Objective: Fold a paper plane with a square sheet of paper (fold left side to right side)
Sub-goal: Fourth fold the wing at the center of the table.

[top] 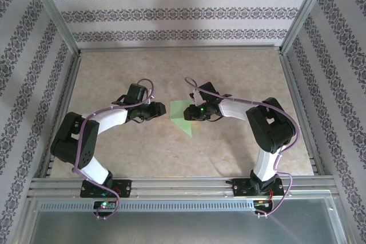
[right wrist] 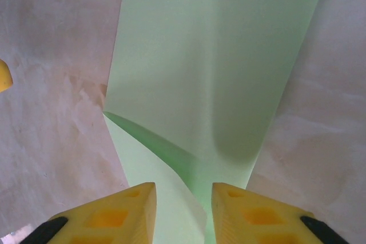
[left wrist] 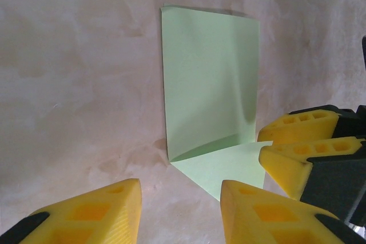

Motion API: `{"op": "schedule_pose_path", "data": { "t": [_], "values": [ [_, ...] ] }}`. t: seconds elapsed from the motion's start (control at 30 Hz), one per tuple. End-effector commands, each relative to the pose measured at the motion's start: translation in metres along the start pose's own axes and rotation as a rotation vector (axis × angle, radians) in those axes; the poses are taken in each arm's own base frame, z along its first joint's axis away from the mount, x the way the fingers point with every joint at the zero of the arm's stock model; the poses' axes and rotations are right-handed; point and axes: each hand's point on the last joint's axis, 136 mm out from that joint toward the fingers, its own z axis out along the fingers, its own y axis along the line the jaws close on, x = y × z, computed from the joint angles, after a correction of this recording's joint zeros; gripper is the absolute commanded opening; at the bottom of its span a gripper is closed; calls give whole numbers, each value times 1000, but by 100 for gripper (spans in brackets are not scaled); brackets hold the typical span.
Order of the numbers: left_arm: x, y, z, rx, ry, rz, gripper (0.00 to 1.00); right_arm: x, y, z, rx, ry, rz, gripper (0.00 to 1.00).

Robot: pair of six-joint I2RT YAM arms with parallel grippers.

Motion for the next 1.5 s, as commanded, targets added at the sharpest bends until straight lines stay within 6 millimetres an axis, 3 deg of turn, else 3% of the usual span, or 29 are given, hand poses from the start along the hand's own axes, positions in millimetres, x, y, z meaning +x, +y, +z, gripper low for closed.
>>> {"op": "schedule_pose_path", "data": {
  "t": [0.0,0.17,0.43,0.93,1.17,1.27,1.4,1.47],
  "values": [
    [-4,-2,4,23,-1,-16,41,0,7,3,-20,13,-20,21],
    [-4,-8,12,68,28,-33,46,2,8,-8,-14,-4,-17,0],
    [-12,-23,30,172,48,-62,50,-2,12,-31,-16,-60,-26,0],
    [-13,-33,64,214,92,-76,49,-1,17,-44,-32,-93,-32,0],
    [-13,-42,75,236,114,-65,40,-1,17,-46,-38,-97,-31,0],
    [-13,-45,77,244,113,-63,32,-1,15,-46,-32,-97,-27,0],
    [-17,-50,73,252,93,-56,24,-2,4,-56,57,-122,-23,25],
    [-19,-52,70,256,90,-52,24,-4,-4,-66,136,-138,-40,31]
  ]
}}
